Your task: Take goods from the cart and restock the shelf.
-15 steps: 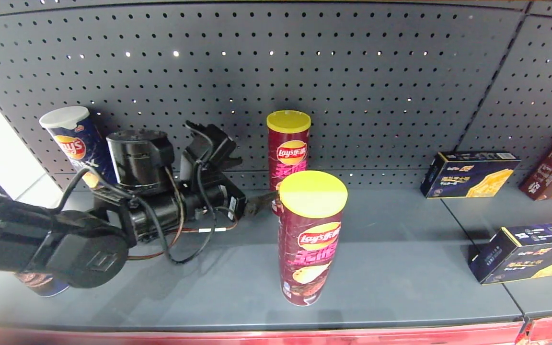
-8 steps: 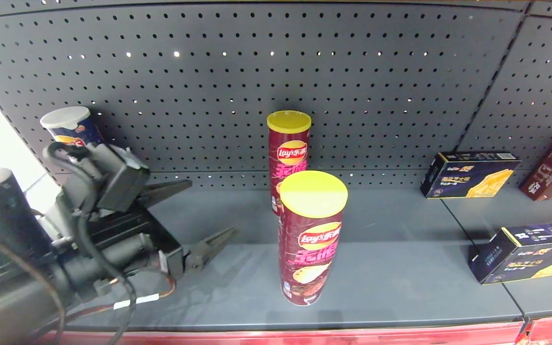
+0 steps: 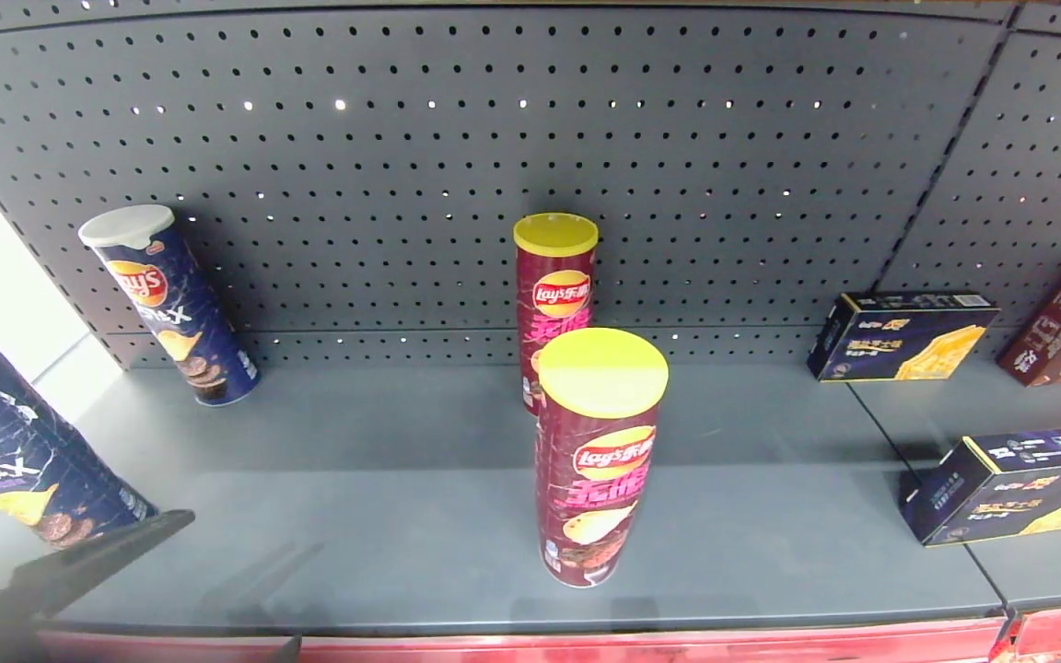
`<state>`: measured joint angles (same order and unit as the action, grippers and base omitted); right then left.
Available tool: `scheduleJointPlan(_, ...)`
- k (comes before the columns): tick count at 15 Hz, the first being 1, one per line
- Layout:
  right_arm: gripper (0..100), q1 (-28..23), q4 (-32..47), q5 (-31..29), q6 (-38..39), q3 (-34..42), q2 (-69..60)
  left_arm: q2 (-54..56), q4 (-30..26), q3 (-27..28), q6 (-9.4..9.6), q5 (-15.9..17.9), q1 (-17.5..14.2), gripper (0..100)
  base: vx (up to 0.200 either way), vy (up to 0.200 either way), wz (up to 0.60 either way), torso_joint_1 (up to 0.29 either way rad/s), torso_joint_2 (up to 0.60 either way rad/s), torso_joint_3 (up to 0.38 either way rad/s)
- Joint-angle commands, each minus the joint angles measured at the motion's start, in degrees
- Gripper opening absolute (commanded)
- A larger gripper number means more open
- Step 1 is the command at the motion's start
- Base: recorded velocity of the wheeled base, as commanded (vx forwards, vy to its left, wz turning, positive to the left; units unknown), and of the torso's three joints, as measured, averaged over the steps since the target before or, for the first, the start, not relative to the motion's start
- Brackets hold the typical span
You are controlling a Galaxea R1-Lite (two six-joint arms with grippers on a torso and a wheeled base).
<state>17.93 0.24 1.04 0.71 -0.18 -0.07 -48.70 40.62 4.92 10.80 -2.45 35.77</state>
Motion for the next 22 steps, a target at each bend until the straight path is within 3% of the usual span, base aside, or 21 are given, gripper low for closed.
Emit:
scheduleJointPlan(1,100,0.0,0.02,0.02,0.0,0.01,0.07,12.05,-6.78,-2.64,-0.96,-0.01,0.36,100,0.0,0.0,0.0,0.0,0.0,0.0)
scheduleJointPlan(3,100,0.0,0.02,0.02,0.0,0.01,0.07,21.19,-15.39,-4.92,-1.66,2.8,-11.16,100,0.0,0.0,0.0,0.0,0.0,0.0)
scheduleJointPlan(6,100,0.0,0.02,0.02,0.0,0.01,0.07,26.99,-24.45,-4.92,-2.89,5.35,-19.77,100,0.0,0.0,0.0,0.0,0.0,0.0)
scheduleJointPlan(7,100,0.0,0.02,0.02,0.0,0.01,0.07,29.63,-28.84,-4.92,-2.1,5.35,-27.15,100,0.0,0.0,0.0,0.0,0.0,0.0)
scheduleJointPlan(9,100,0.0,0.02,0.02,0.0,0.01,0.07,37.19,-36.31,-4.92,-2.45,5.35,-33.31,100,0.0,0.0,0.0,0.0,0.0,0.0)
scheduleJointPlan(12,100,0.0,0.02,0.02,0.0,0.01,0.07,44.31,-36.75,-4.92,-5.53,5.26,-38.05,100,0.0,0.0,0.0,0.0,0.0,0.0)
scheduleJointPlan(13,100,0.0,0.02,0.02,0.0,0.01,0.07,44.75,-36.84,-4.92,-5.88,5.35,-37.61,100,0.0,0.0,0.0,0.0,0.0,0.0)
scheduleJointPlan(14,100,0.0,0.02,0.02,0.0,0.01,0.07,47.3,-36.75,-4.92,-5.62,5.44,-34.62,100,0.0,0.0,0.0,0.0,0.0,0.0)
scheduleJointPlan(18,100,0.0,0.02,0.02,0.0,0.09,0.07,48.0,-36.75,-4.92,-5.62,5.44,-35.5,100,0.0,0.0,0.0,0.0,0.0,0.0)
scheduleJointPlan(20,100,0.0,0.02,0.02,0.0,0.01,0.07,48.0,-36.75,-4.92,-7.02,5.35,-35.5,100,0.0,0.0,0.0,0.0,0.0,0.0)
scheduleJointPlan(22,100,0.0,0.02,0.02,0.0,0.01,0.07,48.0,-36.84,-4.92,-11.5,5.61,-35.5,100,0.0,0.0,0.0,0.0,0.0,0.0)
